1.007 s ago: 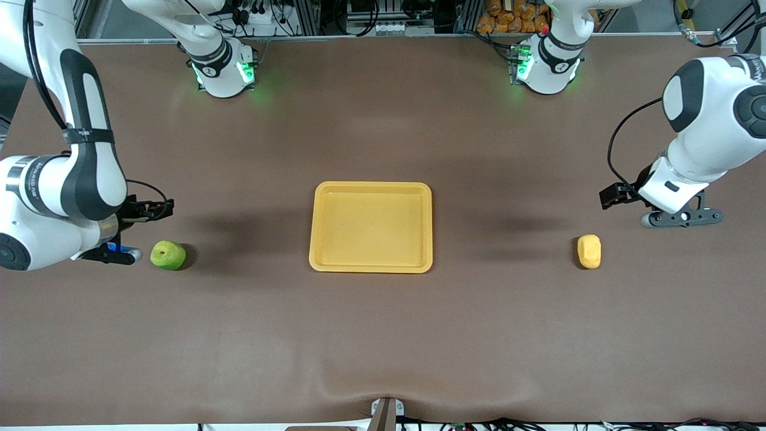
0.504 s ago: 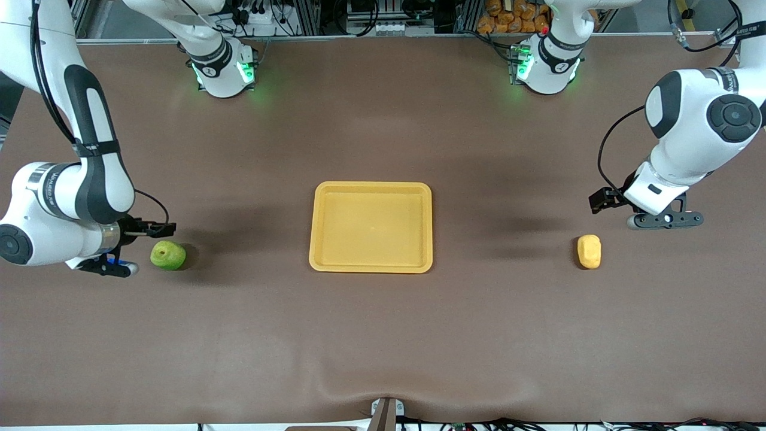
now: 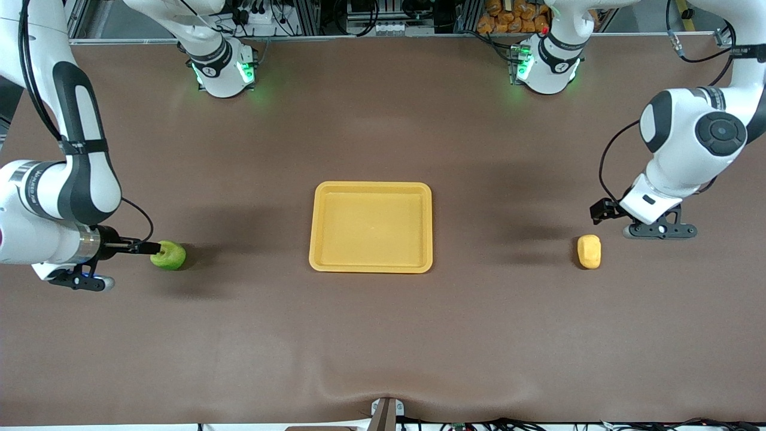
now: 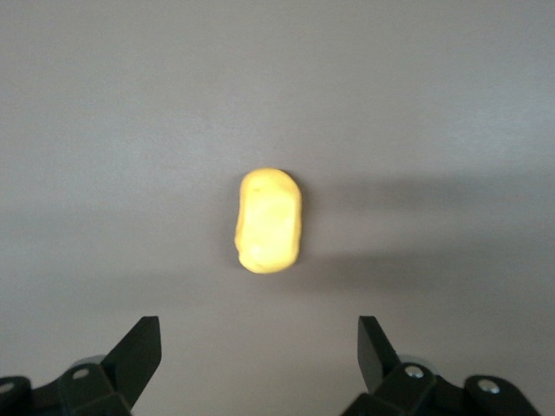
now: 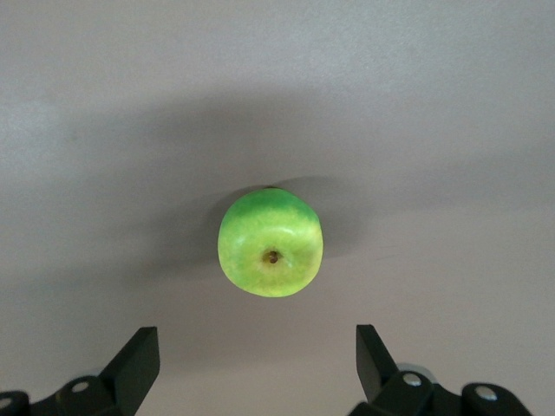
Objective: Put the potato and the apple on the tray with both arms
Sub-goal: 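Lower and close the right gripper on the apple while the left grasps the potato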
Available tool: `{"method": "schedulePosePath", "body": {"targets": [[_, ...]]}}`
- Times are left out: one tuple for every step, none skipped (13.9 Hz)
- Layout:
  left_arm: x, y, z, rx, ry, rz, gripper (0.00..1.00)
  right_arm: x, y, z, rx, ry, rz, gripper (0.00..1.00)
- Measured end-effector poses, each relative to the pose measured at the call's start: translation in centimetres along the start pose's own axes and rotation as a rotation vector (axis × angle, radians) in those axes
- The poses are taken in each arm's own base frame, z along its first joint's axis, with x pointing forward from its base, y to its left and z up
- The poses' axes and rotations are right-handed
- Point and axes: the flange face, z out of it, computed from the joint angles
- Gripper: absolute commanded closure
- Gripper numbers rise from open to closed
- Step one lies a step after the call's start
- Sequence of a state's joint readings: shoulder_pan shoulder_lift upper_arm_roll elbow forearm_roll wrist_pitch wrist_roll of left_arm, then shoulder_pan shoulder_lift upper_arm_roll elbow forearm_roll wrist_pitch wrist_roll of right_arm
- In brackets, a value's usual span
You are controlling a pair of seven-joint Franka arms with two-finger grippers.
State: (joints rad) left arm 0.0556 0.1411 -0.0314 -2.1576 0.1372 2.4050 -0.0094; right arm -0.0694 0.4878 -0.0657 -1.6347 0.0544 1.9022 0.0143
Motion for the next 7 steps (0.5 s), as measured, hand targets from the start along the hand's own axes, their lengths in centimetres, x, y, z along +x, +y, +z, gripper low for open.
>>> {"method": "schedulePosePath", "body": {"targets": [[0.1, -0.5, 0.9, -0.001, 0.005, 0.002, 0.0, 0.1, 0.4, 0.0, 0.001, 0.007, 0.004, 0.0], [0.2, -0.6, 1.8, -0.004, 0.007, 0.002, 0.0, 0.2, 0.7, 0.0, 0.002, 0.02, 0.005, 0.0], [0.2, -0.5, 2.6, -0.006, 0.005, 0.004, 0.0, 0.3, 0.8, 0.2, 0.002, 0.033, 0.005, 0.0], [0.3, -0.3, 3.3, -0.009, 0.003, 0.008, 0.0, 0.4, 0.8, 0.6, 0.002, 0.044, 0.004, 0.0], [0.3, -0.1, 3.9, -0.011, 0.001, 0.01, 0.0, 0.4, 0.7, 1.2, 0.002, 0.054, 0.003, 0.0], [0.3, 0.0, 4.5, -0.013, 0.003, 0.011, 0.0, 0.4, 0.7, 1.9, 0.002, 0.065, 0.003, 0.0], [0.4, 0.1, 5.1, -0.015, 0.007, 0.012, 0.0, 0.3, 0.8, 2.7, 0.002, 0.079, 0.005, 0.0]]}}
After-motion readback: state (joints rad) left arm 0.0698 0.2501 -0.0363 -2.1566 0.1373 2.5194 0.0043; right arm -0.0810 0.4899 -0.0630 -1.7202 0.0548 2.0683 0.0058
